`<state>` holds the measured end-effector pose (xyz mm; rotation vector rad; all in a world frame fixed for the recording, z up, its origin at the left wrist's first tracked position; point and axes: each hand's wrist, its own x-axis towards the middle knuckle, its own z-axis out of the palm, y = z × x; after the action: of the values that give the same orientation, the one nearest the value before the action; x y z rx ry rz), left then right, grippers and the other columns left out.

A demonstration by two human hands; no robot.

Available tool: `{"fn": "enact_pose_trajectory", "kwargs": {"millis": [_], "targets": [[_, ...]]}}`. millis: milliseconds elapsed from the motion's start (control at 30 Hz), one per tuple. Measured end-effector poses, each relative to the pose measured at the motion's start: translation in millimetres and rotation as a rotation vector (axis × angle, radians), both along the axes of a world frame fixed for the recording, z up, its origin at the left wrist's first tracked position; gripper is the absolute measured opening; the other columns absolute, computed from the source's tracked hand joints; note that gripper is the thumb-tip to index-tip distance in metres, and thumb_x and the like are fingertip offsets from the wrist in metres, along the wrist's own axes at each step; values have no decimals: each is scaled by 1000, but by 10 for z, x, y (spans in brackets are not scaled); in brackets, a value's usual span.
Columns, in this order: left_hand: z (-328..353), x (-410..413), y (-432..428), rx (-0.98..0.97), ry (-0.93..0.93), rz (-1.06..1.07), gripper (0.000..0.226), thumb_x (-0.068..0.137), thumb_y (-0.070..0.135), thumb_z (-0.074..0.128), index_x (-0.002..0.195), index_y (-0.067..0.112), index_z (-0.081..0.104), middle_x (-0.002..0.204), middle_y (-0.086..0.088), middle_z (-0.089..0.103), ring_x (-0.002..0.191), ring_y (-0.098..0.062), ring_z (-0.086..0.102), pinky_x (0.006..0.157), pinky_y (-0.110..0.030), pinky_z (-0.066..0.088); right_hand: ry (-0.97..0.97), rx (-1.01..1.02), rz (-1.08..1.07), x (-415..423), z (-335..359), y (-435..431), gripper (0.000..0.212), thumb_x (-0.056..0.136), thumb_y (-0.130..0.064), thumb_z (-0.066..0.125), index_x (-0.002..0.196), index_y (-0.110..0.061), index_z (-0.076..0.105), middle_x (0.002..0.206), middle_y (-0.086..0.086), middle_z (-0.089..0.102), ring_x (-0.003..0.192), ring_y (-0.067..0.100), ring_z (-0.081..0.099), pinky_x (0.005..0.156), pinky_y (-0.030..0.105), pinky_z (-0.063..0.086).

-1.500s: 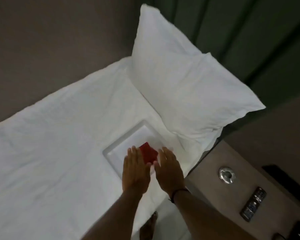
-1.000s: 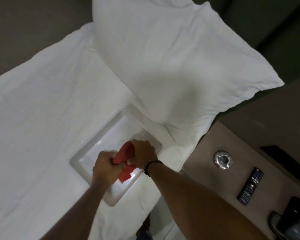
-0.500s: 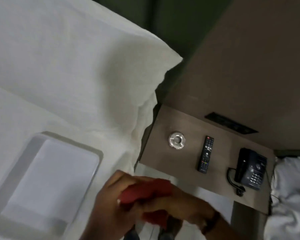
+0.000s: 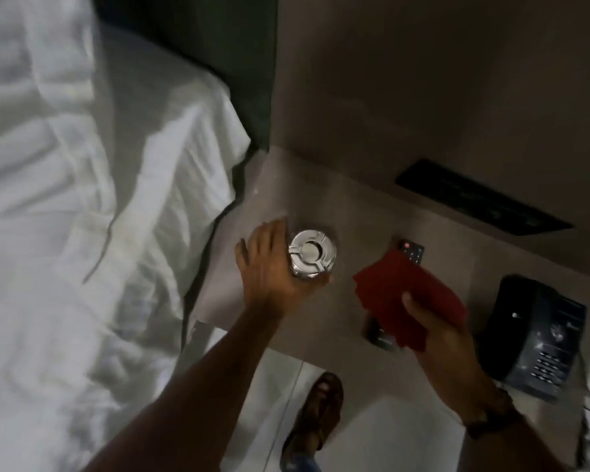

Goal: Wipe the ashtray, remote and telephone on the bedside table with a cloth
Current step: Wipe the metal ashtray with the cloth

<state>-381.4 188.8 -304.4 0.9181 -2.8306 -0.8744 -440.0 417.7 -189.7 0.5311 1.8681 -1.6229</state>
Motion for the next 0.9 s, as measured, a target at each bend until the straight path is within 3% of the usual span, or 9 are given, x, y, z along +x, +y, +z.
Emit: {"fn": "enact_pose_trajectory", "kwargs": {"millis": [133, 267, 367, 467, 533, 600, 700, 800, 900], "targets": [[-321, -61, 19, -71, 33, 24, 130, 49, 105, 67, 151, 26, 56, 155, 2, 55, 146, -26, 47, 124, -64, 27, 97, -25, -30, -221, -337, 65, 56, 86, -30, 75, 140, -22, 64, 129, 7, 76, 118, 30, 73, 99, 51, 57], [-477, -41, 18, -137, 141, 54, 126, 49, 104, 71, 147, 24, 62, 152, 1, 61, 142, -25, 53, 121, -54, 32, 193, -61, -36, -315, -473, -94, 46, 86, -26, 73, 132, -30, 68, 123, -3, 80, 113, 20, 76, 88, 31, 65], [-529, -29, 32, -187, 215, 63, 116, 55, 98, 75, 141, 20, 69, 149, -2, 66, 141, -26, 57, 121, -51, 30, 322, -31, 43, -357, -584, -288, 43, 94, -22, 70, 137, -25, 65, 130, -1, 76, 119, 18, 73, 102, 38, 59], [-543, -35, 38, -246, 242, 66, 108, 57, 96, 75, 136, 22, 73, 147, -3, 67, 139, -27, 59, 121, -53, 30, 493, 5, 134, -363, -733, -571, 45, 101, -17, 66, 146, -19, 58, 133, 1, 73, 108, 15, 71, 97, 35, 59], [-550, -55, 39, -260, 222, 77, 107, 58, 100, 71, 135, 25, 74, 149, -1, 66, 141, -26, 57, 122, -54, 28, 638, 139, 288, -358, -857, -734, 47, 103, -26, 60, 150, -23, 54, 148, 6, 62, 128, 19, 62, 112, 45, 49], [-568, -72, 30, -260, 192, 82, 103, 66, 102, 60, 137, 28, 72, 151, 0, 64, 143, -26, 55, 122, -55, 27, 779, 397, 602, -346, -964, -878, 62, 97, -33, 55, 156, -17, 46, 161, 10, 48, 149, 26, 44, 121, 50, 40], [-616, -66, 32, -246, 156, 74, 90, 76, 91, 58, 142, 30, 69, 157, -1, 60, 146, -28, 51, 123, -55, 24, 935, 625, 1012, -258, -1106, -1041, 73, 96, -33, 55, 162, -10, 33, 172, 12, 28, 161, 35, 17, 128, 55, 27], [-630, -67, 40, -250, 138, 92, 83, 93, 87, 40, 142, 28, 70, 156, -3, 61, 146, -30, 52, 123, -56, 27, 1046, 647, 1168, -183, -1187, -969, 78, 96, -31, 66, 162, -10, 31, 171, 13, 27, 160, 35, 15, 129, 54, 20], [-648, -65, 48, -288, 123, 77, 81, 88, 85, 55, 144, 29, 68, 155, -4, 61, 145, -30, 52, 122, -57, 30, 1201, 574, 1241, -170, -1180, -651, 64, 100, -30, 60, 157, -5, 42, 167, 16, 35, 157, 38, 26, 127, 55, 26]]}}
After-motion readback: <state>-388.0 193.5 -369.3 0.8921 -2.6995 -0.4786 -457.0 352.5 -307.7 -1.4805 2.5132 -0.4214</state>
